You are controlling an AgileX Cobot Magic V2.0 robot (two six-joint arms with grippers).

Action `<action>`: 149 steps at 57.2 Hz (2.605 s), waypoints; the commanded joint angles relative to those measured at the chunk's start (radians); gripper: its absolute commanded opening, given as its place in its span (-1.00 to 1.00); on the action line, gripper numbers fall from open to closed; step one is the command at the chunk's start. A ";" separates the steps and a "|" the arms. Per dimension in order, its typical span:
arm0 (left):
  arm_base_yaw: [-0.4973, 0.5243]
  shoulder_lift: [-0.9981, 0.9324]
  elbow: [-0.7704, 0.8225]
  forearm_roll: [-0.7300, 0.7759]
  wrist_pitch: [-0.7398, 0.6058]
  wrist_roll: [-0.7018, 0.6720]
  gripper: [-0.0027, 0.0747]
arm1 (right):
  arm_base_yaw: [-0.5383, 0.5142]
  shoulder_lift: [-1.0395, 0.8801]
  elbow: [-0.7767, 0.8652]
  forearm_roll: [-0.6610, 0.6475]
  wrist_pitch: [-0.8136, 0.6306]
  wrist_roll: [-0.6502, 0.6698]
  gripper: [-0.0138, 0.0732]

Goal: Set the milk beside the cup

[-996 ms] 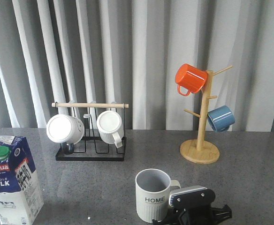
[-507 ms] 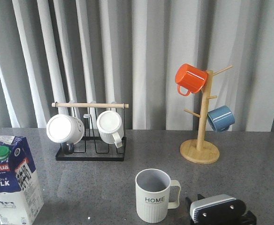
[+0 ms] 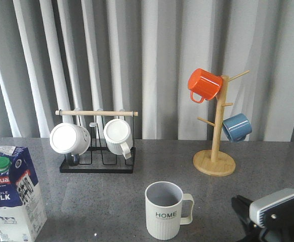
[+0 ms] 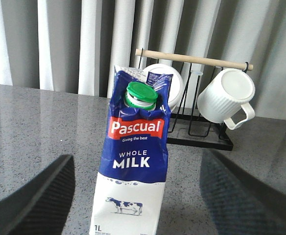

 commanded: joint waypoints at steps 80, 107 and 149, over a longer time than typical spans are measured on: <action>0.003 -0.001 -0.035 -0.007 -0.078 -0.009 0.42 | -0.395 -0.566 -0.018 -0.410 0.522 0.361 -0.70; 0.003 -0.001 -0.035 -0.007 -0.078 -0.009 0.42 | -0.395 -0.566 -0.018 -0.410 0.520 0.360 -0.70; 0.003 -0.001 -0.035 -0.007 -0.109 -0.043 0.42 | -0.395 -0.566 -0.018 -0.410 0.520 0.360 -0.70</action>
